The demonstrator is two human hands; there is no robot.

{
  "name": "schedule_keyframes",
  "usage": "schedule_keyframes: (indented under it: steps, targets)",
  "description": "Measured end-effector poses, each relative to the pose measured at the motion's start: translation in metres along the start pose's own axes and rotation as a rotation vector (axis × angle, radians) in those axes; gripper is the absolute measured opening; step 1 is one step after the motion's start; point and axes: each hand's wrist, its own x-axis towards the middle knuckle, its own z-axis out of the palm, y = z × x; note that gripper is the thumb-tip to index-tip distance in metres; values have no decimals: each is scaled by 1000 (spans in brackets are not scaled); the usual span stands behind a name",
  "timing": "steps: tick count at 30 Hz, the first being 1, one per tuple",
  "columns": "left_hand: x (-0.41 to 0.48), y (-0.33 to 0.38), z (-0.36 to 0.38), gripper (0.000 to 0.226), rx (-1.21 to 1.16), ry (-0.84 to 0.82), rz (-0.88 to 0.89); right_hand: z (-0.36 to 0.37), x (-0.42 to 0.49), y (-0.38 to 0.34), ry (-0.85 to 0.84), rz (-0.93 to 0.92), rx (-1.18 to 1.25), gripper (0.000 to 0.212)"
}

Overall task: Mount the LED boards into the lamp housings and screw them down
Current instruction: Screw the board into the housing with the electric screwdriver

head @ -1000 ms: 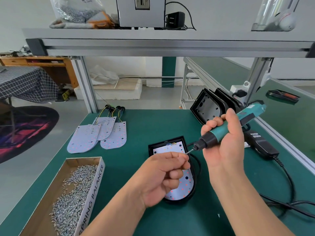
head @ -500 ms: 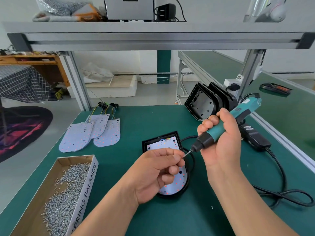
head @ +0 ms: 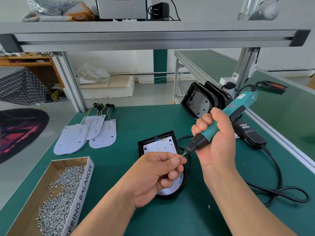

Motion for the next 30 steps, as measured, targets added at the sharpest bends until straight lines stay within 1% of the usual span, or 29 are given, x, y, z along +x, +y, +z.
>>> schedule_keyframes:
  steps: [4,8,18,23,26,30]
  targets:
    - [-1,0,2,24,-18,0,-3,0,0,0,-23,-8,-5,17]
    - [-2,1,3,27,-21,1,-5,0,0,-1,-30,-8,-8,18]
    - [-1,0,2,17,10,8,0,0,-2,-2,-32,-11,-25,19]
    - [0,-2,0,22,90,70,32,2,-3,1,-30,-29,-79,16]
    - [0,-2,-1,22,95,87,31,4,-4,2,-16,-47,-125,19]
    - [0,-2,0,18,67,96,40,5,-6,1,-30,-55,-121,23]
